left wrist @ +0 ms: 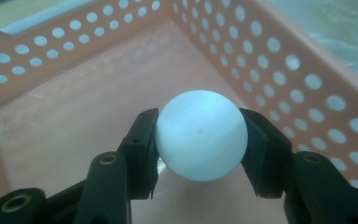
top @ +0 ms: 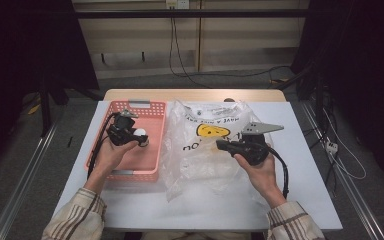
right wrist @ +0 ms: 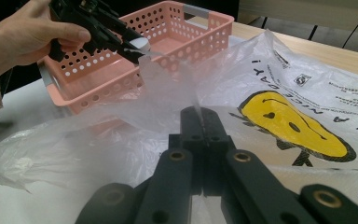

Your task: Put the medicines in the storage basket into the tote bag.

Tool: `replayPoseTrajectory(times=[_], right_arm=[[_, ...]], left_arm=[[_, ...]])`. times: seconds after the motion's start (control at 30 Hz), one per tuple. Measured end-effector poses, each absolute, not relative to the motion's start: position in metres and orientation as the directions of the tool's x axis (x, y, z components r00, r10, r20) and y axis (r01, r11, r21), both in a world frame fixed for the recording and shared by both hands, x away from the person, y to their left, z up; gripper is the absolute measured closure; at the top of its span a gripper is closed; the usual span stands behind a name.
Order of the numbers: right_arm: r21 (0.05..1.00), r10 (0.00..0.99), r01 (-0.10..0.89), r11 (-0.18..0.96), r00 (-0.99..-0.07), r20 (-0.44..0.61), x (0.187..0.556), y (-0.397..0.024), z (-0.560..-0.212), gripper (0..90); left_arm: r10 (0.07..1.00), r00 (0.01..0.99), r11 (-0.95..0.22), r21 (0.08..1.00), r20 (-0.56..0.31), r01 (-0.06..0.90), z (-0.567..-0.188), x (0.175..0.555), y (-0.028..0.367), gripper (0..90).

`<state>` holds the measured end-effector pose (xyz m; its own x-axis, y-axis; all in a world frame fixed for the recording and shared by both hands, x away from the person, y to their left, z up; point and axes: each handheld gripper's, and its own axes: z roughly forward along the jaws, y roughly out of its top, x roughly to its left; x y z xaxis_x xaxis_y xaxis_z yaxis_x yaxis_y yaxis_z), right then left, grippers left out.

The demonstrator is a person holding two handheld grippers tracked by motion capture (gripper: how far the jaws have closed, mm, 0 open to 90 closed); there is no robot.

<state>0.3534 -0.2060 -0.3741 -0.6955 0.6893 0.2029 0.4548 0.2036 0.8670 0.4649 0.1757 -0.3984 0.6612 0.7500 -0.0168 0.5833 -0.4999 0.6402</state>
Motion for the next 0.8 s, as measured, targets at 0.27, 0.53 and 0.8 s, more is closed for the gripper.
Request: replayPoseTrajectory(times=[0.27, 0.53, 0.8], right_arm=[[0.867, 0.693, 0.458, 0.196, -0.69, 0.208, 0.354, -0.207, -0.374, 90.0], [0.867, 0.691, 0.457, 0.197, -0.692, 0.208, 0.354, -0.207, -0.374, 90.0], [0.866, 0.693, 0.46, 0.193, -0.689, 0.212, 0.355, -0.207, -0.374, 90.0]], left_arm=[[0.742, 0.67, -0.458, 0.705, -0.033, 0.542, -0.38, 0.456, 0.18, 50.9], [0.705, 0.707, -0.426, 0.76, -0.06, 0.49, -0.359, 0.441, 0.179, 51.0], [0.661, 0.743, -0.414, 0.776, -0.104, 0.476, -0.353, 0.429, 0.176, 51.0]])
